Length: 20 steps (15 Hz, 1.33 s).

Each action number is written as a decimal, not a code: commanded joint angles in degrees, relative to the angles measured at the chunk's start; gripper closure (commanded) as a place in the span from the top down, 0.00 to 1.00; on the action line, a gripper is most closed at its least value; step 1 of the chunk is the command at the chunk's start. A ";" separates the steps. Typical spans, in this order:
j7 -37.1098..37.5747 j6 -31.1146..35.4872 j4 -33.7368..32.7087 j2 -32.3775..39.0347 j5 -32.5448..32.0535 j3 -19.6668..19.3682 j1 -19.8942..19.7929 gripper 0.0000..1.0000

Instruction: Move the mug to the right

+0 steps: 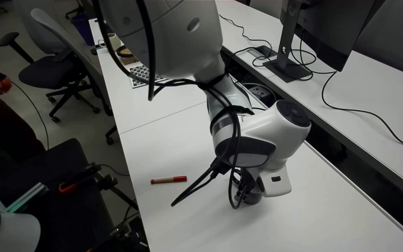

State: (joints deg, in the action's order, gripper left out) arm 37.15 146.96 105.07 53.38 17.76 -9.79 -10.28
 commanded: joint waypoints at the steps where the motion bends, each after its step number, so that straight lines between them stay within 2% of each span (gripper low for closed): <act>1: -0.42 -0.27 0.18 -0.31 0.40 -0.78 1.33 0.85; 3: -0.10 0.56 0.85 -1.18 0.15 -1.41 2.09 0.99; 7: -0.50 4.71 3.93 -5.27 0.37 -2.53 2.72 1.00; 13: -2.21 15.89 13.34 -15.34 0.57 -3.44 3.32 1.00; 17: -6.79 20.40 19.61 -22.18 1.07 -0.89 2.33 1.00; 20: -14.76 20.26 23.68 -27.13 0.51 3.37 1.12 1.00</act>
State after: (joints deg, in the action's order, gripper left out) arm 29.86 166.28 122.42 32.73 17.76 -9.94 -8.18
